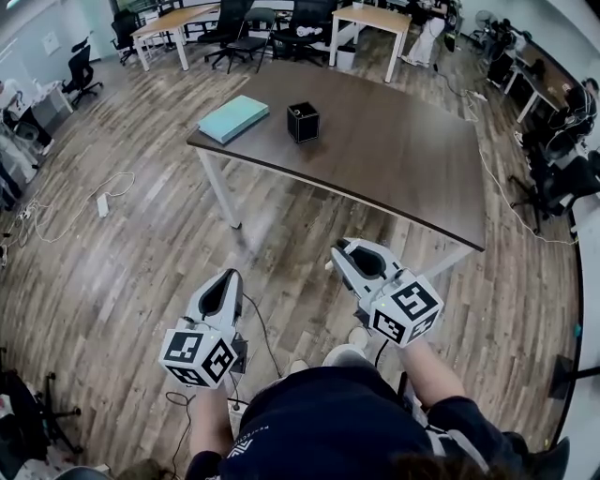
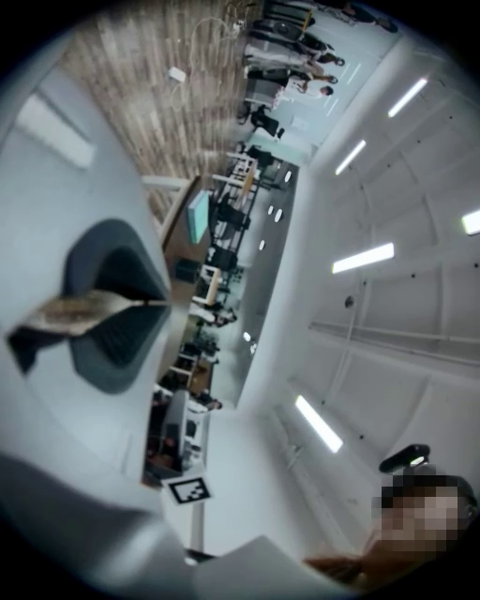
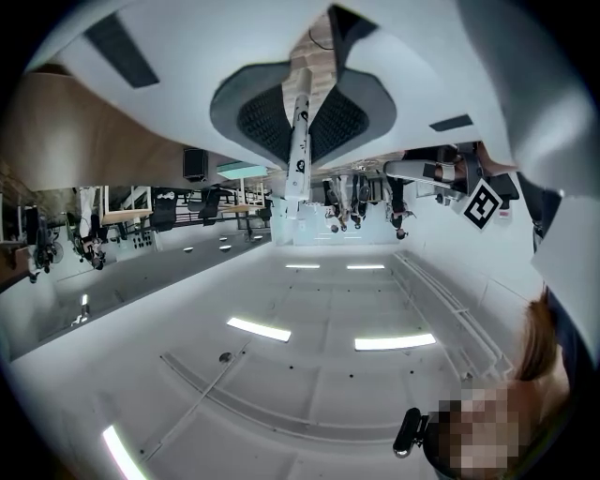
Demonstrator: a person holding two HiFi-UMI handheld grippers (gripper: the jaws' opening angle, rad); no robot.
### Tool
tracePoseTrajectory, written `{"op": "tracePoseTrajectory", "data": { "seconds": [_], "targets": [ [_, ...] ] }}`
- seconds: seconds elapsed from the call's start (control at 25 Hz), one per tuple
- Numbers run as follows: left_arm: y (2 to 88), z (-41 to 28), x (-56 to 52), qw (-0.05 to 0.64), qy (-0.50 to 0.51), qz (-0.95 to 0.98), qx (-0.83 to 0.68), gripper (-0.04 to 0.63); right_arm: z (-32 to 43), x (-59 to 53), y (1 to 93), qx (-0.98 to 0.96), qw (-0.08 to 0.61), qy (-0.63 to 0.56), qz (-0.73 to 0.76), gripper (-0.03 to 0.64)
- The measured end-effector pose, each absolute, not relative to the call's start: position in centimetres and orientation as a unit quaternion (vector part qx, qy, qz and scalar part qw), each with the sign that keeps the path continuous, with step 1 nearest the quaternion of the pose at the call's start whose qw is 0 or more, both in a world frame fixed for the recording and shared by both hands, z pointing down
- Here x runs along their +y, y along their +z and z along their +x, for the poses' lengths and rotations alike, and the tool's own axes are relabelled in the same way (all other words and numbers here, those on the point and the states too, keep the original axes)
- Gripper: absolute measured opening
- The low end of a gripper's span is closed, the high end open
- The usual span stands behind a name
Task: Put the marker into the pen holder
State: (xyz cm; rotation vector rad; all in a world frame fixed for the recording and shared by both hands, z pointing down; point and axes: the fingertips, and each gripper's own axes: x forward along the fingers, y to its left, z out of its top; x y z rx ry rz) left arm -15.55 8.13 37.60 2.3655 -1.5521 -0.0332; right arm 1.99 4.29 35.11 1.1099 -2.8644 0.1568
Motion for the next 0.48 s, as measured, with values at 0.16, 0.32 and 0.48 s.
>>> {"op": "tracePoseTrajectory", "data": {
  "seconds": [0.16,0.32,0.48],
  "targets": [
    [37.5,-15.5,7.5,0.156,-0.017,0.832,-0.533,0.017,1.9,4.1,34.1,-0.928,0.031,0.044,0.368,0.048],
    [37.7,-14.9,6.0,0.157,-0.029,0.835,-0.526,0.017,2.1,3.1,34.2,-0.926,0.037,0.043,0.372,0.048],
    [37.6,-14.9,3.6,0.149,-0.025,0.829,-0.538,0.017,2.0,0.5,34.4,-0.927,0.036,0.048,0.37,0.047]
  ]
}}
